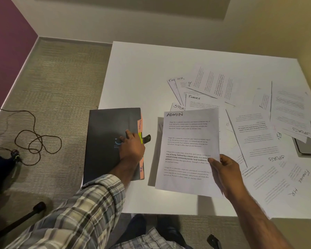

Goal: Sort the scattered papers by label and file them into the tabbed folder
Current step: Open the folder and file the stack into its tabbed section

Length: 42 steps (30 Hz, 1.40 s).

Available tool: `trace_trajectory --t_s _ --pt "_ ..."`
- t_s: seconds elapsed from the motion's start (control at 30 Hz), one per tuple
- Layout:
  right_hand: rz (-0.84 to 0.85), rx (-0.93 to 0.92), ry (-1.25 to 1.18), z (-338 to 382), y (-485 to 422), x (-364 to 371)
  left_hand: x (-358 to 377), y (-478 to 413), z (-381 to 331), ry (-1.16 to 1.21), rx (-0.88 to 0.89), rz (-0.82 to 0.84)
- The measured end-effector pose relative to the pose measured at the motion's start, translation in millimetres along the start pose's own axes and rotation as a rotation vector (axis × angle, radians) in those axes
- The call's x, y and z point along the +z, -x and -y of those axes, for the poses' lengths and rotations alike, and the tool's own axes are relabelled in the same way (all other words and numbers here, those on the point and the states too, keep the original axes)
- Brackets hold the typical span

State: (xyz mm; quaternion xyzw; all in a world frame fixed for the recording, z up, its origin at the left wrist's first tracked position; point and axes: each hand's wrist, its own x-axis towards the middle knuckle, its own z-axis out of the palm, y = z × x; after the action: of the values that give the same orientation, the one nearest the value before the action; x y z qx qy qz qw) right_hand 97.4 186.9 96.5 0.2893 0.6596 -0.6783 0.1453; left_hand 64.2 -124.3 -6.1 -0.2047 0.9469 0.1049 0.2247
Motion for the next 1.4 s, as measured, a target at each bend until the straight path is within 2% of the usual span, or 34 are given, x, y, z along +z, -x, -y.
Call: trace_trajectory --t_s 0.27,0.53,0.7,0.87,0.97,1.17,1.4 --pt "-0.006 0.009 0.045 -3.2 1.4 7.2 -6.1 -1.2 9.4 -0.001 0.07 0.007" --pt "0.003 0.013 0.056 -2.1 8.1 14.3 1.0 -8.4 8.4 -0.045 0.056 -0.041" --pt "-0.015 0.004 0.091 -1.0 11.0 13.5 13.2 -14.2 -2.8 -0.229 0.031 -0.009" --pt "-0.012 -0.011 0.148 -3.0 10.1 9.3 15.0 -15.3 -11.6 -0.341 0.036 -0.086" --pt "-0.021 -0.015 0.125 -3.9 8.6 9.5 2.6 -13.0 -11.0 -0.206 0.001 -0.118" --pt "-0.077 -0.078 0.12 -0.7 6.3 19.6 -12.3 -13.9 7.7 0.34 -0.057 -0.164" --pt "-0.185 -0.264 0.196 21.4 4.7 56.5 -45.7 7.8 32.4 0.636 -0.006 -0.146"
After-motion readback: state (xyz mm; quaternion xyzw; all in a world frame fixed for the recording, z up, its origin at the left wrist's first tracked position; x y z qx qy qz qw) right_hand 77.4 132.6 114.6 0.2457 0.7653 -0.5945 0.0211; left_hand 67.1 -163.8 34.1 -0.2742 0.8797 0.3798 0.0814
